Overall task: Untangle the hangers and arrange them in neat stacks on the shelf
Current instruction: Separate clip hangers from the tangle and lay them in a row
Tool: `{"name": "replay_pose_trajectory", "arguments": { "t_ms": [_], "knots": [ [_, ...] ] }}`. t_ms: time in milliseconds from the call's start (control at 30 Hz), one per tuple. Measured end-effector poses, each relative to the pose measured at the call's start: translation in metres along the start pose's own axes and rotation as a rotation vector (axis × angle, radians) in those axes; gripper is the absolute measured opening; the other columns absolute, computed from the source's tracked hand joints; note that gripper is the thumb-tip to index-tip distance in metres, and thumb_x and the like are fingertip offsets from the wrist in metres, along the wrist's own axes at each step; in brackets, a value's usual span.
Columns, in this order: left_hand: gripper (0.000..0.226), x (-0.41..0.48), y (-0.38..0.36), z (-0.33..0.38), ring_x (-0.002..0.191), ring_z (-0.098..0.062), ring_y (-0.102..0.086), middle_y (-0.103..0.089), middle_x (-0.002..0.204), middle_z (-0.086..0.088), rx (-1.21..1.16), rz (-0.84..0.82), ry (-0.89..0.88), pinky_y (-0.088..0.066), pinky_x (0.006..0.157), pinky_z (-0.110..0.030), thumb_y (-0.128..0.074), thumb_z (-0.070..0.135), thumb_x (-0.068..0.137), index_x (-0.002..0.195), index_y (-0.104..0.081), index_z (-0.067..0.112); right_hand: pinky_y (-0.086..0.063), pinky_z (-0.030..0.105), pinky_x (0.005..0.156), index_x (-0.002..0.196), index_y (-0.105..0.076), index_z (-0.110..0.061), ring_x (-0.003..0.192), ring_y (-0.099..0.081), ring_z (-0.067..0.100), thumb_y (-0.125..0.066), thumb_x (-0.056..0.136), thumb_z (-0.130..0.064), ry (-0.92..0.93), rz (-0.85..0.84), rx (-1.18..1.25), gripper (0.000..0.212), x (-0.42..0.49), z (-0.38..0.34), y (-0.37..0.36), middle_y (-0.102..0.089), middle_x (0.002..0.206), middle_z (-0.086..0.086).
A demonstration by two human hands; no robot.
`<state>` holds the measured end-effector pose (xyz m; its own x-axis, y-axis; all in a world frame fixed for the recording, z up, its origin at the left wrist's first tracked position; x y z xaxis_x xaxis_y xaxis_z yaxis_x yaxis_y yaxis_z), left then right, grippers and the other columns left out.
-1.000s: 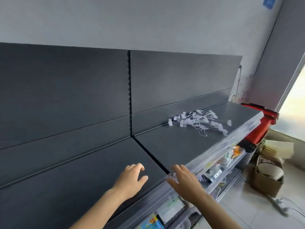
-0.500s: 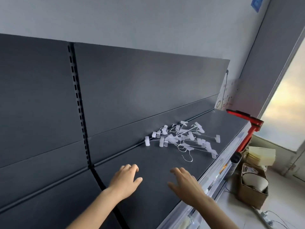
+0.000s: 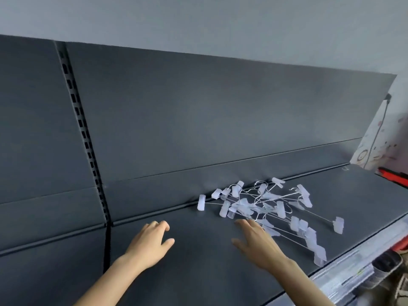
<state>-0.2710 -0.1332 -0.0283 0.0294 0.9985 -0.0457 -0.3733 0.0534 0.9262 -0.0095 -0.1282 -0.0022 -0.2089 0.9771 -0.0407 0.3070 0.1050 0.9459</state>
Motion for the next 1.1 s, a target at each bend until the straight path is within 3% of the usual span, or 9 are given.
{"name": "replay_pose_trajectory", "arguments": {
  "t_ms": [367, 867, 1100],
  "knots": [
    [0.037, 0.008, -0.041, 0.125, 0.124, -0.014, -0.038, -0.046, 0.13, 0.004, -0.028, 0.006, 0.199, -0.042, 0.095, -0.032, -0.044, 0.039, 0.092, 0.124, -0.041, 0.021, -0.039, 0.033, 0.095, 0.134, -0.035, -0.025, 0.122, -0.045, 0.021, -0.048, 0.089, -0.04, 0.221, -0.112, 0.046, 0.049, 0.027, 0.111, 0.042, -0.045, 0.133, 0.001],
    [0.042, 0.031, -0.08, 0.198, 0.125, -0.017, -0.039, -0.047, 0.13, -0.001, -0.046, -0.066, 0.103, -0.04, 0.1, -0.034, -0.046, 0.039, 0.092, 0.128, -0.042, 0.018, -0.041, 0.032, 0.087, 0.13, -0.039, -0.022, 0.114, -0.048, 0.024, -0.047, 0.09, -0.04, 0.247, -0.08, 0.03, 0.044, 0.029, 0.153, 0.044, -0.051, 0.121, 0.004],
    [0.064, 0.035, -0.098, 0.22, 0.121, -0.021, -0.037, -0.044, 0.127, -0.002, 0.08, -0.211, -0.022, -0.037, 0.097, -0.036, -0.058, 0.054, 0.078, 0.131, -0.039, 0.024, -0.024, 0.037, 0.108, 0.134, -0.038, -0.022, 0.131, -0.03, 0.024, -0.045, 0.089, -0.044, 0.242, -0.096, -0.303, 0.051, 0.024, 0.163, 0.023, -0.043, 0.137, 0.002]
  ]
}}
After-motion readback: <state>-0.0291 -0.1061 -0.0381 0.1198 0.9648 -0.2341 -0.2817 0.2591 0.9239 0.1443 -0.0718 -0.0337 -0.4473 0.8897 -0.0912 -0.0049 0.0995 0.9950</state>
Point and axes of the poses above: each hand's wrist, its own x-axis towards the middle knuckle, its own y-axis out of the back of the hand, z = x × y, the point moved 1 cm from there along x, towards the middle knuckle
